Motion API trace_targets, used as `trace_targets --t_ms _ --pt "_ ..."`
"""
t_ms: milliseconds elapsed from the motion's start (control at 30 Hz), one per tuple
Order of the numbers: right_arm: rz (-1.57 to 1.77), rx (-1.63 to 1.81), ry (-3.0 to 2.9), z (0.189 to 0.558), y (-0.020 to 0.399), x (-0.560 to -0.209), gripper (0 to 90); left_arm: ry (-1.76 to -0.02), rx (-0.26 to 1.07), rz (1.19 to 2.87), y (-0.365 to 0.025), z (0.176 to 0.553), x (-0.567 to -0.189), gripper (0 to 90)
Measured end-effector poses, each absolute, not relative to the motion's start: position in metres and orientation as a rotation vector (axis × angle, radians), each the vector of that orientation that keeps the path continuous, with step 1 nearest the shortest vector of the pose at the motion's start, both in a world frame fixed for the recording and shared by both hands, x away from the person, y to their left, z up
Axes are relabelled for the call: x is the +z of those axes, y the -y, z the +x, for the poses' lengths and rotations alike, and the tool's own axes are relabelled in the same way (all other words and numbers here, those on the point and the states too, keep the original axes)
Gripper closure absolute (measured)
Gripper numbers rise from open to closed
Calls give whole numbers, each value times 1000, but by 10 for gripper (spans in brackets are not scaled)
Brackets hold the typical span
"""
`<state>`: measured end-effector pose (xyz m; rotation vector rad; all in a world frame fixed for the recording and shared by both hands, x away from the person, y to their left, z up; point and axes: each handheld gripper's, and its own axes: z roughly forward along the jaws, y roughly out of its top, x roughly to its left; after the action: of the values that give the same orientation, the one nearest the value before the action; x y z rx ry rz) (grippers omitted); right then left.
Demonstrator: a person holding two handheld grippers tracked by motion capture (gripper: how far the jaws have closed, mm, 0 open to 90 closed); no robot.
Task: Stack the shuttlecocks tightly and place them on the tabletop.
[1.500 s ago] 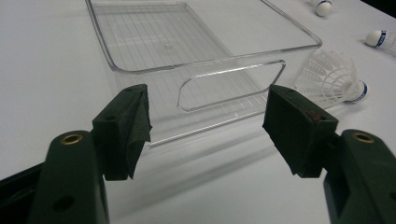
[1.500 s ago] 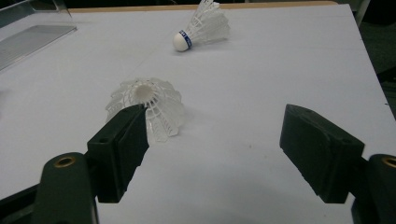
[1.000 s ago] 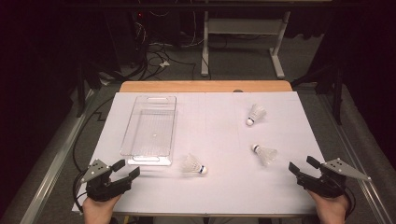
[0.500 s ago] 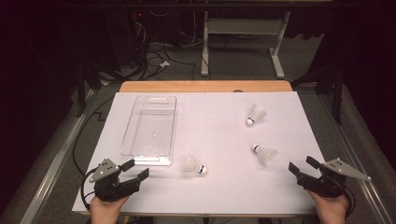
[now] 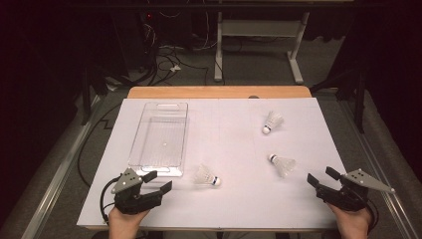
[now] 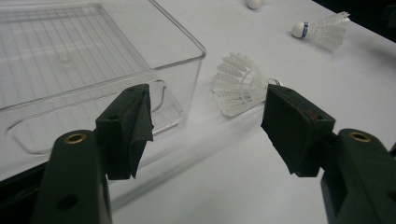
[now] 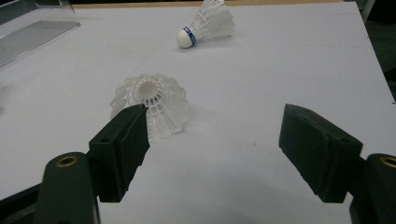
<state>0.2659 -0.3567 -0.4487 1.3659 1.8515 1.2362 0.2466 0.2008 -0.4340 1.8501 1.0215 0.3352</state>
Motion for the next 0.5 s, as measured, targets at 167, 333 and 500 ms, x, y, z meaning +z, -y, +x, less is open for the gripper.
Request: trace_targets --t_ms 167,333,500 --pt "1366 1236 -1851 266 357 -449 244 -1004 333 1879 -190 248 -435 340" --pt "1362 1232 -1860 266 356 -449 250 -989 317 1889 -181 250 -435 340" --pt "1361 1226 -1864 266 356 -449 250 -980 298 1905 -169 254 -436 345"
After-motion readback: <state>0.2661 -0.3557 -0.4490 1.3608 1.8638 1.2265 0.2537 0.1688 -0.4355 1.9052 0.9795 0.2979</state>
